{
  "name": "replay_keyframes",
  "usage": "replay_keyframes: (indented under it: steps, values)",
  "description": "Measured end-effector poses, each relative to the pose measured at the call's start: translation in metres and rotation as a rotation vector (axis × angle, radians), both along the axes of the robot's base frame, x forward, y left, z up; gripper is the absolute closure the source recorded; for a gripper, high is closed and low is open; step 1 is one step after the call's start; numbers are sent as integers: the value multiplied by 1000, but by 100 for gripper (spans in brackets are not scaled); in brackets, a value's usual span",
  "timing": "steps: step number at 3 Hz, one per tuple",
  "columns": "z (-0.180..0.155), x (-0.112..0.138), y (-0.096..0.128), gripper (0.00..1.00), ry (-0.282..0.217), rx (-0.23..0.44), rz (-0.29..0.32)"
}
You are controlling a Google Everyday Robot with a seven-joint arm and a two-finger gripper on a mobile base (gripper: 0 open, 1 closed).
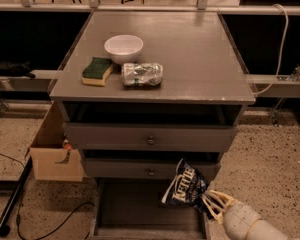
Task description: Pick blue chip bag from bottom drawer and place on counter
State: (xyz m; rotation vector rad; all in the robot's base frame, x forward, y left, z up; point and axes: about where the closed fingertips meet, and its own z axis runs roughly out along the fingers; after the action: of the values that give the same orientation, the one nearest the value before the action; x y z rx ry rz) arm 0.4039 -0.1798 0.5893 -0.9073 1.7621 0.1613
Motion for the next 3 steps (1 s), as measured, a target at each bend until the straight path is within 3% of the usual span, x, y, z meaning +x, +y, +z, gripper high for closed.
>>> replay_keyframes:
  steps: [2,3]
  values:
    - [8,9,-1,100,-19,-11,-2]
    - [49,38,-4,100,-78,-24,-2]
